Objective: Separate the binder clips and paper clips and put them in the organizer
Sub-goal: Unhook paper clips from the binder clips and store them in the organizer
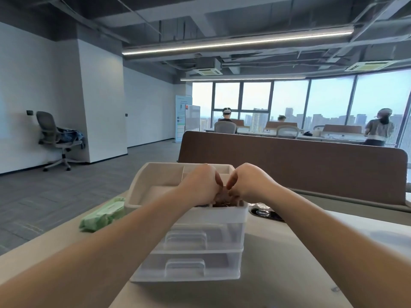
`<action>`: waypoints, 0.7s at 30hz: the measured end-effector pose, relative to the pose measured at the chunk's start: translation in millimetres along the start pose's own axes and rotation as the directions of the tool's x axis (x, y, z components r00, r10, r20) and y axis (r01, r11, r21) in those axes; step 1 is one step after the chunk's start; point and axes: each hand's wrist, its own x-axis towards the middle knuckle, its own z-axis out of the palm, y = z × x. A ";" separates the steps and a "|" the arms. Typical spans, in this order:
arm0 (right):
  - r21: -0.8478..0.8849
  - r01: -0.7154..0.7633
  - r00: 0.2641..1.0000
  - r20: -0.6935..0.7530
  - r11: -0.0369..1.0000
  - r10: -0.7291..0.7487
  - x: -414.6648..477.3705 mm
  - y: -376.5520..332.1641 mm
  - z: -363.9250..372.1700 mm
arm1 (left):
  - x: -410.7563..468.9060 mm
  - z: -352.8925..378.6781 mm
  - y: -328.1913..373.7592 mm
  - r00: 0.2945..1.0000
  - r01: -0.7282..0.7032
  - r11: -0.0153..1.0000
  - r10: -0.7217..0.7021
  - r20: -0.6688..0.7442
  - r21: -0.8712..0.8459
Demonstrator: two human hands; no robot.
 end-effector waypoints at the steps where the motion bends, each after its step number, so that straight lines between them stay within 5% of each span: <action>1: 0.028 0.005 1.000 -0.001 1.000 -0.005 -0.7 1.6 -0.1 | -0.2 0.1 -0.1 1.000 -0.005 1.000 0.005 0.003 0.002; 13: 0.072 -0.006 0.987 -0.162 0.997 0.018 -30.5 26.5 -10.1 | -12.8 7.7 26.3 0.994 -0.093 0.991 0.087 -0.060 -0.101; 21: -0.010 -0.175 0.980 -0.101 0.985 0.173 -90.4 112.7 -33.1 | -18.5 71.0 95.8 0.968 -0.220 0.962 0.236 0.088 -0.159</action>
